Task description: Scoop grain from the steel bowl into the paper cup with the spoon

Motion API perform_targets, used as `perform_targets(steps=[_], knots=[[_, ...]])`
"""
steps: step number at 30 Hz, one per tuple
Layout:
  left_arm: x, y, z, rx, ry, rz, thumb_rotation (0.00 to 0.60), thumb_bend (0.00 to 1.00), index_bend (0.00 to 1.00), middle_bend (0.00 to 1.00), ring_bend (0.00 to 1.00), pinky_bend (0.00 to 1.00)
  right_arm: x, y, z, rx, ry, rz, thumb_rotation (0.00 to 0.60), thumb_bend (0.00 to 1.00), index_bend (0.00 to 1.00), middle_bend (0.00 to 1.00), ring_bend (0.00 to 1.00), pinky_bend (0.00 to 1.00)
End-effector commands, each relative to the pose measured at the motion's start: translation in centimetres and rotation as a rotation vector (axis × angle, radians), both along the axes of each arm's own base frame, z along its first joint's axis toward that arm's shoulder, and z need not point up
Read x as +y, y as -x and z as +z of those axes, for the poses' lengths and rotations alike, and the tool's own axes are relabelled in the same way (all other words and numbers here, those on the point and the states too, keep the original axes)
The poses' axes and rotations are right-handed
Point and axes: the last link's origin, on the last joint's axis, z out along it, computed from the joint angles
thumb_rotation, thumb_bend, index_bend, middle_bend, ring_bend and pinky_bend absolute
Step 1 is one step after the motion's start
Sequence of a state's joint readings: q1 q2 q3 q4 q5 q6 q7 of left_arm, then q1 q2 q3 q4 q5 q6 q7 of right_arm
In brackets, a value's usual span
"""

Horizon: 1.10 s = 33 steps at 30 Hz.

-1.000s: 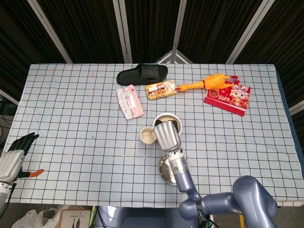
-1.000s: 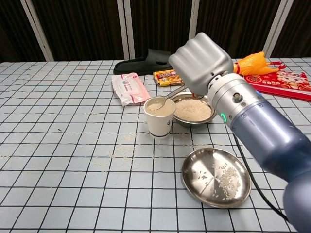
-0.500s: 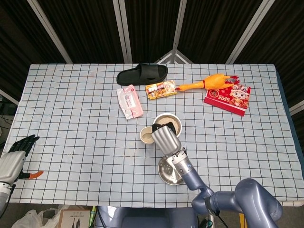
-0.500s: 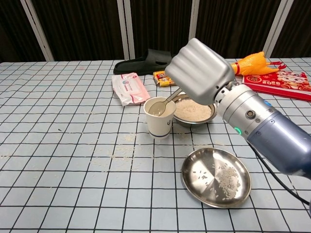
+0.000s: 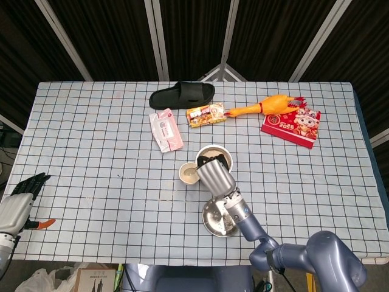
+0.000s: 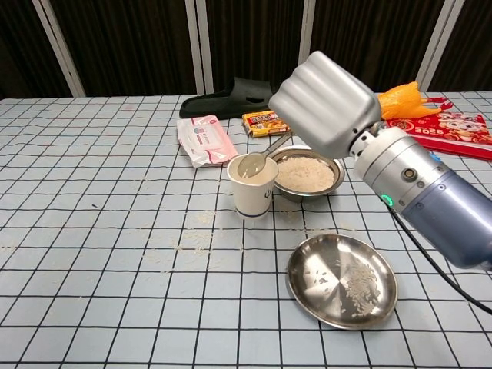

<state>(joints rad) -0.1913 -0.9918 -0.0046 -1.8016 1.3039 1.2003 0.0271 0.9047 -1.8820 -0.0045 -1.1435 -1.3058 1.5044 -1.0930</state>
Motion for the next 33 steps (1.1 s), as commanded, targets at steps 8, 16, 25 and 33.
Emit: perform_targets(steps=[8, 16, 25, 33], knots=[[0.0, 0.0, 0.0, 0.006, 0.003, 0.001, 0.600, 0.00, 0.00, 0.00, 0.00, 0.00, 0.3, 0.5, 0.1, -0.013, -0.031, -0.030, 0.600, 0.68, 0.75, 0.90, 0.98, 1.00], [0.0, 0.1, 0.0, 0.010, 0.006, 0.000, 0.600, 0.00, 0.00, 0.00, 0.00, 0.00, 1.0, -0.1, 1.8, -0.232, -0.081, -0.181, 0.600, 0.68, 0.75, 0.90, 0.98, 1.00], [-0.1, 0.1, 0.0, 0.016, 0.003, 0.000, 0.600, 0.00, 0.00, 0.00, 0.00, 0.00, 2.2, 1.1, 6.1, -0.392, -0.096, -0.365, 0.600, 0.68, 0.75, 0.90, 0.98, 1.00], [-0.2, 0.0, 0.0, 0.030, -0.006, -0.008, 0.600, 0.00, 0.00, 0.00, 0.00, 0.00, 5.3, 4.9, 7.9, -0.366, -0.139, -0.506, 0.600, 0.68, 0.75, 0.90, 0.98, 1.00]])
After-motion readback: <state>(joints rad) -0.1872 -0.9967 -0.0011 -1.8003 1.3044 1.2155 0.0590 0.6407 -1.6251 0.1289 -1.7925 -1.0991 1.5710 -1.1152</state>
